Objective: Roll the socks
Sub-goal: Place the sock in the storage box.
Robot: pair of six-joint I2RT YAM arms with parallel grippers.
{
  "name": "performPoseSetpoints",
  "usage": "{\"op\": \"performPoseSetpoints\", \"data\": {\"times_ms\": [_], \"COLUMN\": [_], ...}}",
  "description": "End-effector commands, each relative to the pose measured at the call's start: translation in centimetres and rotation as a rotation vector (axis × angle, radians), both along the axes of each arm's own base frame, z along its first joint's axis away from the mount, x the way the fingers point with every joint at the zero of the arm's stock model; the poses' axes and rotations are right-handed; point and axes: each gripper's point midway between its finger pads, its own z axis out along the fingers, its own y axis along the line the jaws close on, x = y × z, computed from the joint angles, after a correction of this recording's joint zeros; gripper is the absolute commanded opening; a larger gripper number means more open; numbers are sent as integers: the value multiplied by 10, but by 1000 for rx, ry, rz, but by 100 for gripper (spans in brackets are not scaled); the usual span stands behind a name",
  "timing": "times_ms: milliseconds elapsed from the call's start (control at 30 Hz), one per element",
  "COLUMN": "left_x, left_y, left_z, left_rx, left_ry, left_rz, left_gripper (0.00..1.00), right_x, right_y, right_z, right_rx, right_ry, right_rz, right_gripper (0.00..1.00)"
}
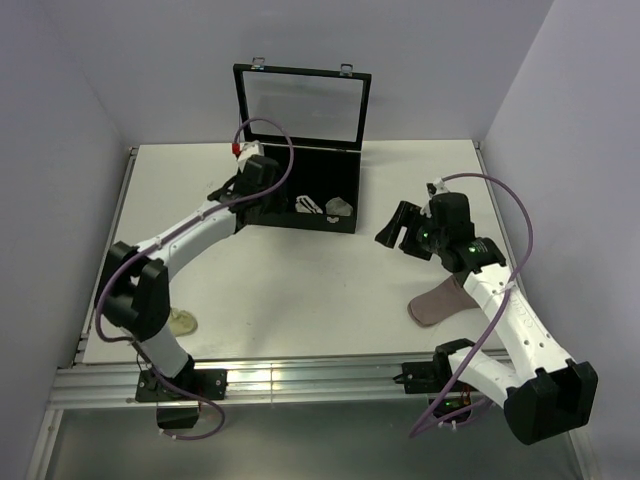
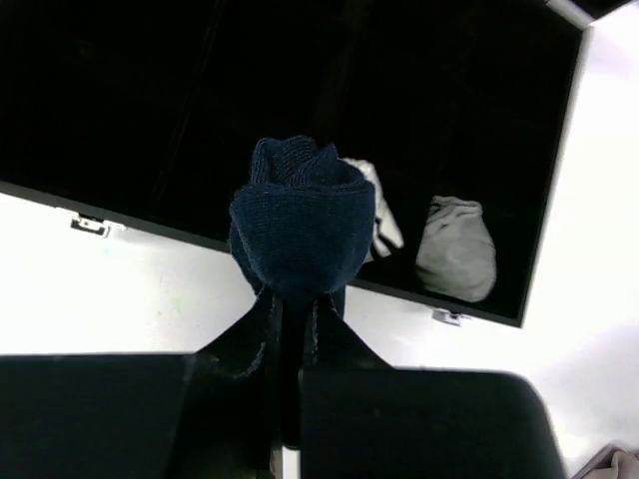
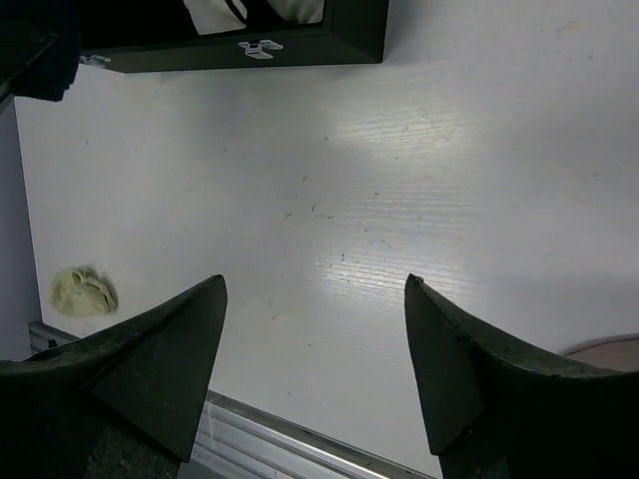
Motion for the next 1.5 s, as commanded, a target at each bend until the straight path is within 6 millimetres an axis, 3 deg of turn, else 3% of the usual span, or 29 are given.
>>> {"op": "performPoseSetpoints", "data": {"times_ms": [0,33,100,133,200,233,333,700,833,1100,1200,1467], "left_x": [14,22,35,36,45,45,51,58,63,77,81,67], "left_y": [-3,0,-4,-3,-7,-5,-5,-1,8,21,17,8], "left_z": [5,-3,6,-8,-4,-19,-30,-64,-85,-96,-103,-135], "left_rx": [-53,-50,-72,-67,-80,-80,-122,-171,-159,-119,-128,-138], "left_ry": [62,85,79,123,130,179,234,358,397,318,318,404], "left_rz": [39,57,75,98,119,142,185,277,310,362,359,368], "left_gripper": [0,0,1,0,0,0,0,0,0,0,1,3], "right_x": [-4,-4,-5,-6,-6,-7,-8,-8,-7,-6,-6,-6], "right_y": [-12,-13,-17,-19,-21,-22,-21,-17,-20,-19,-19,-17], "right_z": [11,10,10,9,12,12,18,19,15,11,10,6], "right_rx": [-30,-31,-37,-41,-40,-38,-18,9,0,12,15,26], "right_ry": [-48,-48,-44,-36,-38,-31,-44,-42,-30,-21,-14,0], "right_rz": [-11,-13,-23,-27,-26,-28,-23,-2,-8,-1,1,8], "right_gripper": [79,79,78,78,78,78,78,77,77,77,77,77]}}
